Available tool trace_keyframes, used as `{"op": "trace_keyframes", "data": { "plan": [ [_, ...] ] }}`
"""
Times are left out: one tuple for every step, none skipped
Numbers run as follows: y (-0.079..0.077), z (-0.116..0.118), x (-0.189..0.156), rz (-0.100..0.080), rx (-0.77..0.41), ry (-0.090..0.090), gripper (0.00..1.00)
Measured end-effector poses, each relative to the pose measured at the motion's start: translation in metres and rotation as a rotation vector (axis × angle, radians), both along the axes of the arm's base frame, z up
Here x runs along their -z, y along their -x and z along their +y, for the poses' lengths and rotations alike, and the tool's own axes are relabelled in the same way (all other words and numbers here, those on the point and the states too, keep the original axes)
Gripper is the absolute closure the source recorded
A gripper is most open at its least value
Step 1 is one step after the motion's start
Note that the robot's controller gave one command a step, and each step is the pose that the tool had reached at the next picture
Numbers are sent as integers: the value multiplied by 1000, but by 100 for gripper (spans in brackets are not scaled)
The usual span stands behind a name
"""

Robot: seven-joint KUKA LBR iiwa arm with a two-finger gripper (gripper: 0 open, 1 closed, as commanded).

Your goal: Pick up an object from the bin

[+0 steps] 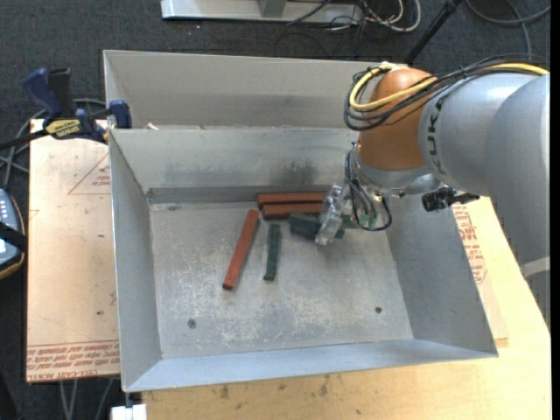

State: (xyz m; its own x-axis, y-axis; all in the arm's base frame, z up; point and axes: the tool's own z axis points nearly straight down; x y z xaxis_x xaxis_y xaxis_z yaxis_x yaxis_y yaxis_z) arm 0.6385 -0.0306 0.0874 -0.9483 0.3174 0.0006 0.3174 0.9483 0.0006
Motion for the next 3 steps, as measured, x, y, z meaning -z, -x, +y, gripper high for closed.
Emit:
{"op": "trace_keyframes", "data": {
  "plan": [
    [-1,0,-10,-3,1,0,100],
    [-1,0,-19,-3,1,0,100],
    [1,0,-32,3,0,0,100]
  ]
}}
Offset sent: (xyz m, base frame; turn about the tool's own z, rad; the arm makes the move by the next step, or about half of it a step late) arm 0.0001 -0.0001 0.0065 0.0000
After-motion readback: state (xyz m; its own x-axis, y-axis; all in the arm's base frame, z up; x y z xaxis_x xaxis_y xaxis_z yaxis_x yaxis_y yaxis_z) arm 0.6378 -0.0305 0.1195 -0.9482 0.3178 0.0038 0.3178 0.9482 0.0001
